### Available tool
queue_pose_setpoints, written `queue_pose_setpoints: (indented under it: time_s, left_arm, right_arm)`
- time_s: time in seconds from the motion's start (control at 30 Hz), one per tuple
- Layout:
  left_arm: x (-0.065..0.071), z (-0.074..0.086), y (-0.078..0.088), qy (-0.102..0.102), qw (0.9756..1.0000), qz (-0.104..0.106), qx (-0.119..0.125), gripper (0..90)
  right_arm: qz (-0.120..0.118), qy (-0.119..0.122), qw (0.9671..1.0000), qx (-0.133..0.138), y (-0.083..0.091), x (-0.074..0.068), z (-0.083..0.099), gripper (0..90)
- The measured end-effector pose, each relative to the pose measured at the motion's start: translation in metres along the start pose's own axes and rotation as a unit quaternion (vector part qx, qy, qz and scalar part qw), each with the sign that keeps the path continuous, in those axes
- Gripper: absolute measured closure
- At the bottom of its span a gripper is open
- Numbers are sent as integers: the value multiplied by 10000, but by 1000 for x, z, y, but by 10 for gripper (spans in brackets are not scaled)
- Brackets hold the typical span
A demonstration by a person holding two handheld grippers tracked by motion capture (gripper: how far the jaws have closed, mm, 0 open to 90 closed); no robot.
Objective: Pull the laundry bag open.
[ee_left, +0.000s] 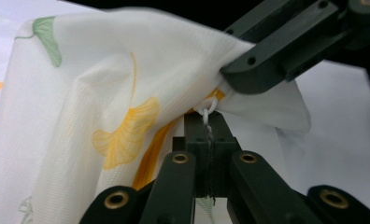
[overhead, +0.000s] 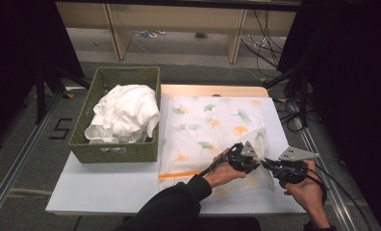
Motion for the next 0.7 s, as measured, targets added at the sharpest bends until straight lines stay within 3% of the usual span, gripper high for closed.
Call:
queue_pose_setpoints:
  time_s: [0.07,0.1,0.17,0.2,0.27,0.4,0.43,0.47,0.57,0.63,0.7]
  left_arm:
    - [-3,2,-2,48,10000,-54,-45,892]
    - [-7,6,-4,99,9999,-74,-87,893]
    - [-8,7,-1,15,9999,-62,-117,893]
    - [-7,7,0,75,9999,-66,-96,893]
    - [-8,8,2,22,9998,-93,-164,893]
    - [-10,11,6,100,9998,-79,-173,893]
    - [-11,13,9,113,9997,-100,-175,893]
    - [-12,15,11,45,9997,-120,-211,893]
    - [-15,20,19,-24,9996,-150,-233,893]
    - [-20,26,26,50,9995,-205,-252,893]
    - [-25,31,33,-11,9993,-234,-302,893]
  right_arm:
    - [-4,-114,9999,-35,0,2,3,858]
    - [191,-146,9997,-96,3,8,7,859]
    - [318,-5,9994,-105,4,15,9,858]
    - [329,-164,9992,-162,5,16,11,858]
    - [328,-214,9991,-159,5,18,14,858]
    - [401,-123,9989,-217,5,20,15,859]
    - [425,-29,9989,-194,3,24,17,859]
    - [425,-135,9987,-257,4,22,19,859]
    - [548,-49,9981,-293,5,29,22,859]
    - [527,-95,9981,-303,4,31,25,859]
    - [575,-219,9975,-351,4,32,29,858]
Point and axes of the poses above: each handheld gripper's, and its own axes: y roughly backward along the jaws, z roughly out of its underside, x roughly to its right, the point moved 10 cm from there along -y, roughly forward along the jaws, and after that the axes turned 7 degrees about y, right-handed, at the moved point
